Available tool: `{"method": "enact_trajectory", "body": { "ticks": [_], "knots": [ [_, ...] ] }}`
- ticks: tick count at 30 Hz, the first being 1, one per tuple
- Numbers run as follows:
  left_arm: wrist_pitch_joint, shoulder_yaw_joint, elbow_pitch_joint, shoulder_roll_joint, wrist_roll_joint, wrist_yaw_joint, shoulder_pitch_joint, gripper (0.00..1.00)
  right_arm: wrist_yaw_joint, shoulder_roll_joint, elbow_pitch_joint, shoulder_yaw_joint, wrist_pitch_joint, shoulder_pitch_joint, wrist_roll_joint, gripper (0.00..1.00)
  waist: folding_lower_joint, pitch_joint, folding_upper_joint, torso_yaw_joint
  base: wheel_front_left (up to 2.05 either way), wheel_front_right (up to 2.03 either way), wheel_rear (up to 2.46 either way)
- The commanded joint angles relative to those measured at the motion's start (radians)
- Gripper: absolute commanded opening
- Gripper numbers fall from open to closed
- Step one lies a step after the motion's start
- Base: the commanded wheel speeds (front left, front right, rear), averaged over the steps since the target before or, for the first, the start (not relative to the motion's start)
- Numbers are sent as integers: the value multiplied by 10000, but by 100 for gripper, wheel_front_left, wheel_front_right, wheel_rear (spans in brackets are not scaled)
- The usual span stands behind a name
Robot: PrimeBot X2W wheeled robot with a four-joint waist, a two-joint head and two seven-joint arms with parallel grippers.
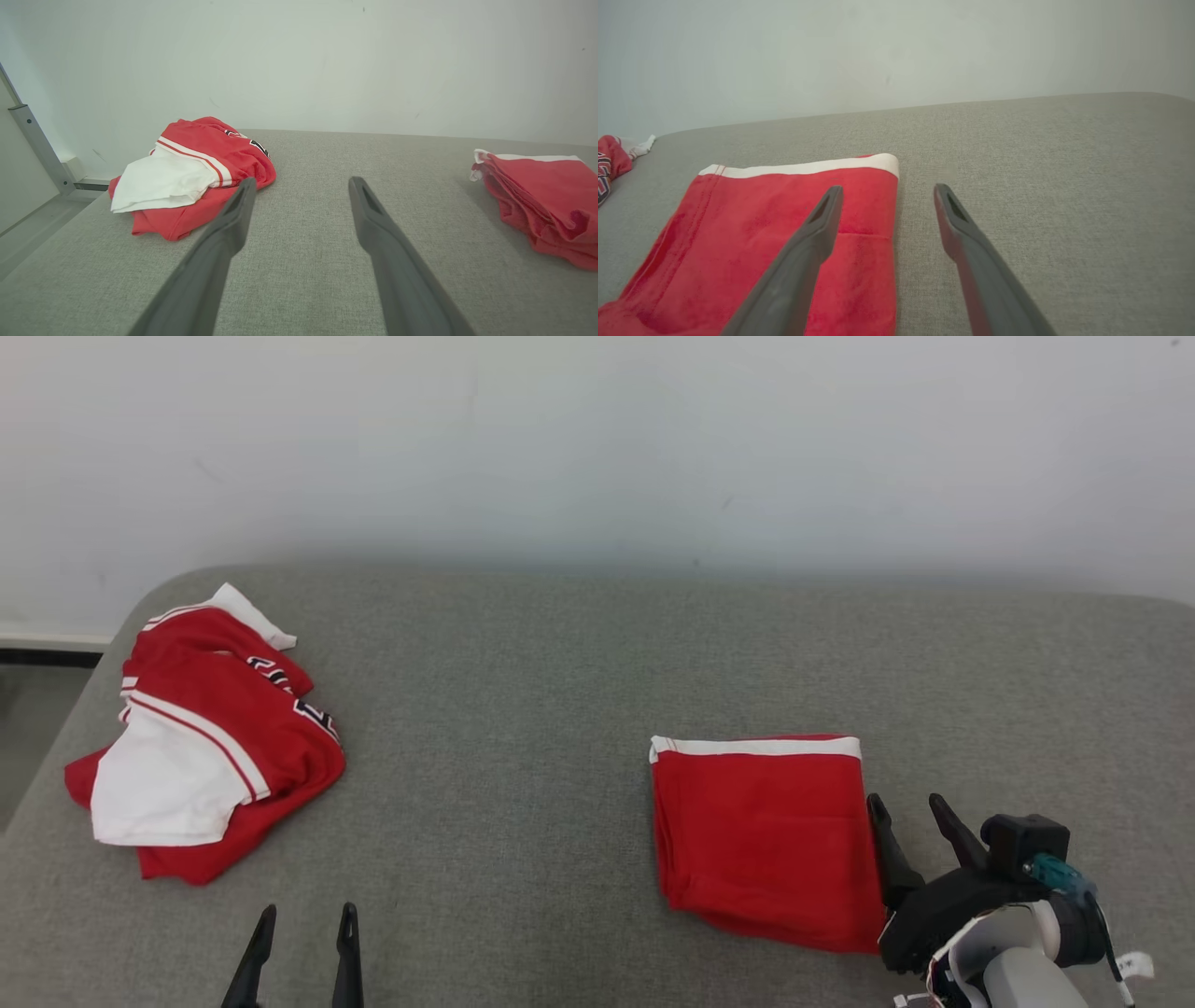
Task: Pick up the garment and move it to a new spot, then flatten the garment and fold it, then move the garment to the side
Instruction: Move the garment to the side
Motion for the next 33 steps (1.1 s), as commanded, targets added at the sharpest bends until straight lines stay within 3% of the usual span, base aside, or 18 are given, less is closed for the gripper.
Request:
{"method": "enact_trajectory", "body": {
  "ticks": [1,15,16,17,28,33],
  "knots": [
    [-36,-63,3,-17,22,-18,-225,100,-24,-73,345,-4,59,-270,-10,100,-1,264,0,233,0,0,0],
    [-36,-261,226,-45,-81,-69,-1038,100,-24,88,3229,673,-63,-1177,307,100,-1,1112,0,708,0,0,0],
    [-36,-234,228,-48,-87,-72,-1051,100,-24,131,3355,825,-39,-1164,338,39,-1,1127,0,684,0,0,0],
    [-36,-204,234,-48,-93,-72,-1044,100,-24,173,3466,940,-21,-1159,420,0,-1,1142,0,646,0,0,0],
    [-36,-113,174,-60,-188,-85,-1238,100,-27,-561,3500,1939,-448,-2728,596,0,-1,1675,0,256,0,0,0],
    [-36,-86,24,-61,-233,-116,-1458,100,-26,-1353,3358,2863,-118,-3800,485,0,-1,2265,0,-7,0,0,0]
  ]
}}
